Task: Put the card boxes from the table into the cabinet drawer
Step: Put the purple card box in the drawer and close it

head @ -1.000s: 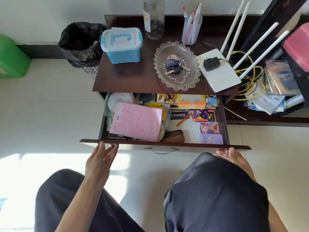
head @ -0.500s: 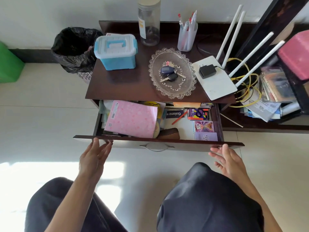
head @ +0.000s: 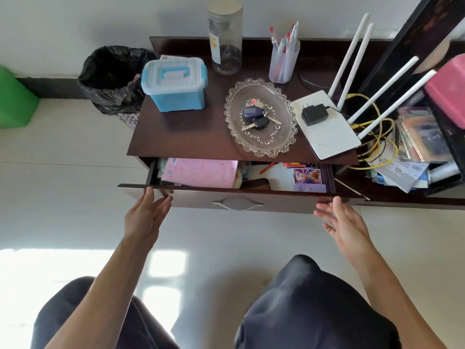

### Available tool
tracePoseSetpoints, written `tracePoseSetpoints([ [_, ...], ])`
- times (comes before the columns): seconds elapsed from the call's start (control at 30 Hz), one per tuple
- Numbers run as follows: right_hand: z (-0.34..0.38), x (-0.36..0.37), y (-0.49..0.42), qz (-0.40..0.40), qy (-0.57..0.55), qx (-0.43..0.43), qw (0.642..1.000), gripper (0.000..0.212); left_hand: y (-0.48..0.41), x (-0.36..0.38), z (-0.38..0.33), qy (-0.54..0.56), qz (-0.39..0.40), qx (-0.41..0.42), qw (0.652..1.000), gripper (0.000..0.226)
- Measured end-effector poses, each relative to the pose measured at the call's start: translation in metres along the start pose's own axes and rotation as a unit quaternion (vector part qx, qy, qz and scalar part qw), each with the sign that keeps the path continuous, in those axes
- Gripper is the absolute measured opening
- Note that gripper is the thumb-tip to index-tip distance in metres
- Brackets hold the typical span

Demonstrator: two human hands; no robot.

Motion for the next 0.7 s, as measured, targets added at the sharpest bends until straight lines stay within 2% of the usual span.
tracePoseSetpoints([
  [0.07, 0.002, 0.002, -0.009, 0.002, 0.002, -0.004, 1.0, 0.049, -0.005, 0.007, -0.001, -0.005, -0.012, 0.015, 1.0, 0.055],
  [0.17, 0.006, 0.007, -0.02, -0.001, 0.001, -0.012, 1.0, 0.067, -0.012, 0.018, -0.003, 0.003, -0.015, 0.022, 1.0, 0.053],
  [0.2, 0.009, 0.008, -0.025, -0.006, 0.003, -0.012, 1.0, 0.064, -0.016, 0.023, -0.001, 0.003, -0.015, 0.016, 1.0, 0.053],
  [0.33, 0.02, 0.02, -0.038, -0.033, -0.001, -0.005, 0.999, 0.022, -0.03, 0.03, -0.003, 0.013, -0.011, 0.007, 1.0, 0.051],
  [0.7, 0.042, 0.048, -0.061, -0.069, -0.043, 0.001, 0.997, 0.018, -0.055, 0.056, -0.013, 0.057, -0.005, -0.045, 0.997, 0.028],
])
Point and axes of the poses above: each hand's wrist, its own y-axis away from the middle knuckle, its own x-axis out of the palm, z = x × y, the point moved 3 cm from there along -y, towards the middle knuckle, and after that the axes turned 11 degrees about -z, right-handed, at the moved point
